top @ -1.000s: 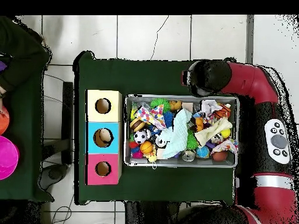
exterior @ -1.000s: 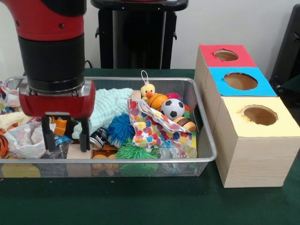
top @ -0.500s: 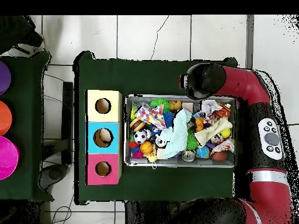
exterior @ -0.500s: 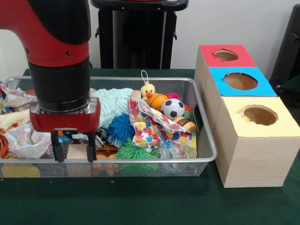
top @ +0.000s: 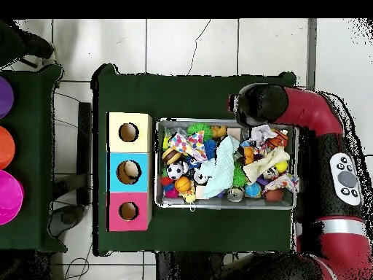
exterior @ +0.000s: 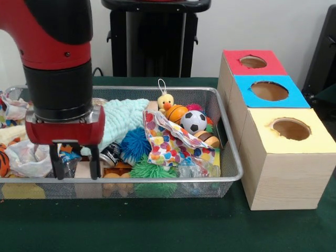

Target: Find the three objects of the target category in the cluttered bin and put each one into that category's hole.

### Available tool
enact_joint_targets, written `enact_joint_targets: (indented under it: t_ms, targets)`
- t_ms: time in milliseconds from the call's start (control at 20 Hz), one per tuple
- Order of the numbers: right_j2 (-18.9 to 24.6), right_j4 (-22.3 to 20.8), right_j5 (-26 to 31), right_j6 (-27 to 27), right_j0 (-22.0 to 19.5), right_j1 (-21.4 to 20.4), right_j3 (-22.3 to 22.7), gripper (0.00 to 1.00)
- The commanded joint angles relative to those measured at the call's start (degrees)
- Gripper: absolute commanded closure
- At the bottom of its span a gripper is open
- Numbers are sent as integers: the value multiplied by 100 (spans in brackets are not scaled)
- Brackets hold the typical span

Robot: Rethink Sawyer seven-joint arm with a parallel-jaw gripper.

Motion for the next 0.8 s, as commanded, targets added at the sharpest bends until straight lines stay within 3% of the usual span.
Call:
enact_joint_targets:
  t_ms: [50, 350, 500, 800]
  targets:
    - [392, -175, -532, -1219, -320, -290, 1087, 0]
    - [428, -250, -761, -1120, -423, -389, 1372, 0]
    - [396, -220, -714, -1007, -453, -678, 1677, 0]
    - [297, -358, -1136, -685, -465, -807, 2104, 0]
